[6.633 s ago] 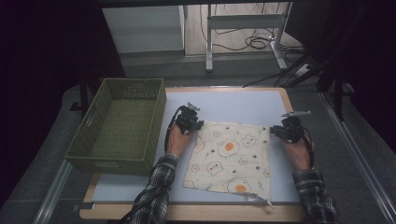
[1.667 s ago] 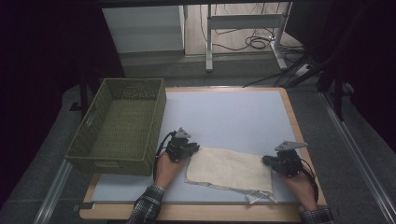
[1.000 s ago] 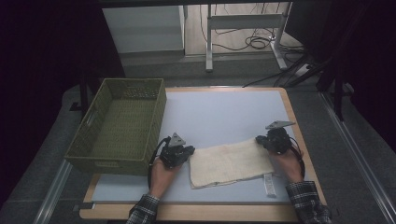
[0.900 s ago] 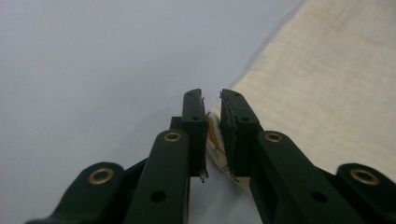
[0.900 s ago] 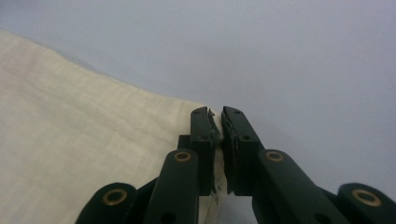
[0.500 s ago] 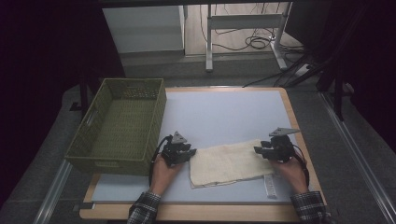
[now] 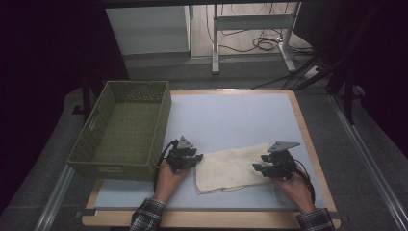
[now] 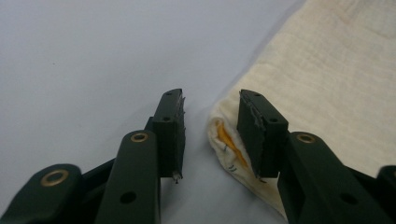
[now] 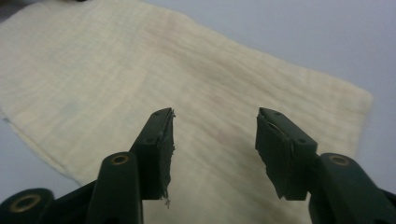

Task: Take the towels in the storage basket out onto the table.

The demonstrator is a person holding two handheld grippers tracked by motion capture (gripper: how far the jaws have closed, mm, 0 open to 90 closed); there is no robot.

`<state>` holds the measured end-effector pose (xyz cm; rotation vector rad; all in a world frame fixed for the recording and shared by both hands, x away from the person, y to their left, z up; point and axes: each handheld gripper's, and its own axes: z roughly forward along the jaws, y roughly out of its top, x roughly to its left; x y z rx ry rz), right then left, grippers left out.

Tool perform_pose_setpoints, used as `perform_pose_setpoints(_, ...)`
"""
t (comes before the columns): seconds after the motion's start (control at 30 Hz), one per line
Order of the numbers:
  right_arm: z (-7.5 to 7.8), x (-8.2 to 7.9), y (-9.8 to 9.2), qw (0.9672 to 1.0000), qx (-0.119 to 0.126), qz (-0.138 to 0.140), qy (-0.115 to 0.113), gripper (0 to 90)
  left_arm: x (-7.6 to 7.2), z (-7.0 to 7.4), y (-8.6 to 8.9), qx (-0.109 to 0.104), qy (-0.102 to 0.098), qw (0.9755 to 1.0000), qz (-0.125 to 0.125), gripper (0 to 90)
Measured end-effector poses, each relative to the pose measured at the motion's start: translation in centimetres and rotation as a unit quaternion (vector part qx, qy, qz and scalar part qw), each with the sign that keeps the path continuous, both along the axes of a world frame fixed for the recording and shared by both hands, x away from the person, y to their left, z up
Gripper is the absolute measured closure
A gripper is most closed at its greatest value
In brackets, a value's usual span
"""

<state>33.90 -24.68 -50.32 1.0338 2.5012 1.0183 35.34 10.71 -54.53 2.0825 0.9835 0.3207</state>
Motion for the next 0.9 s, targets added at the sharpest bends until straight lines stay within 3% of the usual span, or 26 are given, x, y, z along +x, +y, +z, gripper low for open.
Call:
perform_pose_setpoints(0.23, 0.2, -1.4, 2.3, 0.9992, -0.003, 0.038, -0.01, 46.3, 0.0, 0.0, 0.0, 0.0, 0.0, 1.0, -0.005, 59.0)
perform_pose_setpoints(0.3, 0.1, -1.9, 3.8, 0.998, 0.011, 0.062, 0.006, 46.4, 0.1, 0.0, 0.1, -0.004, 0.003, 1.0, -0.005, 58.3)
perform_pose_setpoints(0.5, -0.2, -2.9, 6.5, 0.9952, 0.015, 0.096, 0.009, 46.6, 0.1, 0.0, 0.1, -0.006, 0.004, 0.9999, -0.008, 57.5)
perform_pose_setpoints(0.53, -0.2, -3.2, 7.8, 0.9934, 0.021, 0.113, 0.01, 46.6, 0.1, 0.0, 0.1, -0.006, 0.004, 0.9999, -0.008, 57.3)
perform_pose_setpoints(0.73, -0.6, -4.0, 10.6, 0.9887, 0.025, 0.147, 0.015, 50.5, 0.1, 0.0, 0.2, -0.007, 0.006, 0.9999, -0.009, 56.8)
perform_pose_setpoints(0.9, -1.0, -5.1, 13.7, 0.9812, 0.031, 0.189, 0.024, 55.2, 0.2, 0.0, 0.3, -0.01, 0.008, 0.9998, -0.012, 56.1)
